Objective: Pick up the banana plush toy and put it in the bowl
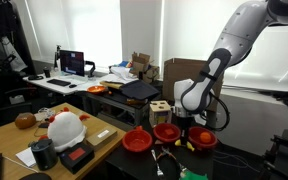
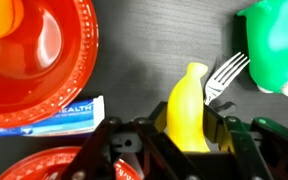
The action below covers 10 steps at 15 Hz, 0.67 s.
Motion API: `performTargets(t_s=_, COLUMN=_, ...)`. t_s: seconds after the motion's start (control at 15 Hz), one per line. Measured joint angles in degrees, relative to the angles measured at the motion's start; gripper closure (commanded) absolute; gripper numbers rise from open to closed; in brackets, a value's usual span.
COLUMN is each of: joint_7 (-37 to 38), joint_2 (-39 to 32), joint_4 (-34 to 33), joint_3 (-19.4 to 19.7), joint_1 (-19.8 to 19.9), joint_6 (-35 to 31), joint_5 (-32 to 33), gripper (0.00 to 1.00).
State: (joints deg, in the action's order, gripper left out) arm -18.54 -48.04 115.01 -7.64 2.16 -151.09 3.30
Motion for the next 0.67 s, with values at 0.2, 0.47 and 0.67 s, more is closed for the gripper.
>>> performTargets(t_s=0.2, joint_7=-4.91, joint_2=1.24, joint_4=-0.52, joint_3=-3.06, joint_1=2.31, joint_6=0.25, joint_5=0.08, gripper=0.92)
performTargets(t_s=0.47, joint_7=-6.07, joint_2=1.41, joint_4=-3.16, joint_3=-5.42, joint_1=2.8, joint_6=0.53, joint_5=0.08, gripper=0.92)
performTargets(t_s=0.67, joint_7=-5.94, joint_2=1.39, joint_4=-5.34, joint_3=-5.49, joint_1=2.08, joint_6=2.45, joint_5=0.08, gripper=0.92)
